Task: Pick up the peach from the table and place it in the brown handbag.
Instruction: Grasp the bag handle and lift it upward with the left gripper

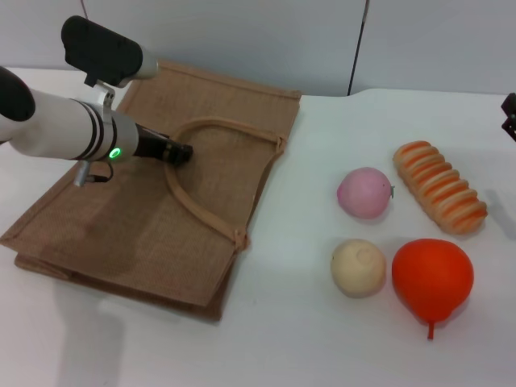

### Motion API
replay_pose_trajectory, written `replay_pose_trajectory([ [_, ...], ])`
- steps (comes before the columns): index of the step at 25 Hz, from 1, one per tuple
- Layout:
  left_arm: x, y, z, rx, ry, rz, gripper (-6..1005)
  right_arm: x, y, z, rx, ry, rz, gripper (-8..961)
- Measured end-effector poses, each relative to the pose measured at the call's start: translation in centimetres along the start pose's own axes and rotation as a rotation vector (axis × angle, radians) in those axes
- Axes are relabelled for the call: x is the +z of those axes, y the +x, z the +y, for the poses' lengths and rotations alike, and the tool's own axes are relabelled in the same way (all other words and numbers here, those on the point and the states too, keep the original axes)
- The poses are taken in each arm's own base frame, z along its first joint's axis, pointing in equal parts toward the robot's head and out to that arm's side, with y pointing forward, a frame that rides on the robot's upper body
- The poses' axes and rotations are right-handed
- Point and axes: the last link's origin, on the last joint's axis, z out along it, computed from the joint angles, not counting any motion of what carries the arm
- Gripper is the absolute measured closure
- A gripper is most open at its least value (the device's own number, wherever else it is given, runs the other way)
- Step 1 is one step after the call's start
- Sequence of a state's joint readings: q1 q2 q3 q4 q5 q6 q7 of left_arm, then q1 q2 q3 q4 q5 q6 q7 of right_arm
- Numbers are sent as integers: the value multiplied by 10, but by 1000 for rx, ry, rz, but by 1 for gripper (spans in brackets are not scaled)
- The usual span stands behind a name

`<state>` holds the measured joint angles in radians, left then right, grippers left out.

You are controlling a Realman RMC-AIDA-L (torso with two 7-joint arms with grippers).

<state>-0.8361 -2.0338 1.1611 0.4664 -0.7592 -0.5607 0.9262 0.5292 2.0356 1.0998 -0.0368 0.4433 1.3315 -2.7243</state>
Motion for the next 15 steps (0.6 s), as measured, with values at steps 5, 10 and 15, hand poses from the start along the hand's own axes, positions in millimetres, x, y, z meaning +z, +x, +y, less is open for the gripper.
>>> replay_pose_trajectory([
  [5, 0, 1, 2, -22, -14, 6, 615, 0, 0, 0, 0, 0, 1, 90],
  [10, -1, 2, 4, -58, -32, 23, 730, -2, 1, 0, 0, 2, 3, 91],
  [15, -2, 2, 4, -58, -42, 24, 815, -2, 1, 0, 0, 2, 4, 92],
])
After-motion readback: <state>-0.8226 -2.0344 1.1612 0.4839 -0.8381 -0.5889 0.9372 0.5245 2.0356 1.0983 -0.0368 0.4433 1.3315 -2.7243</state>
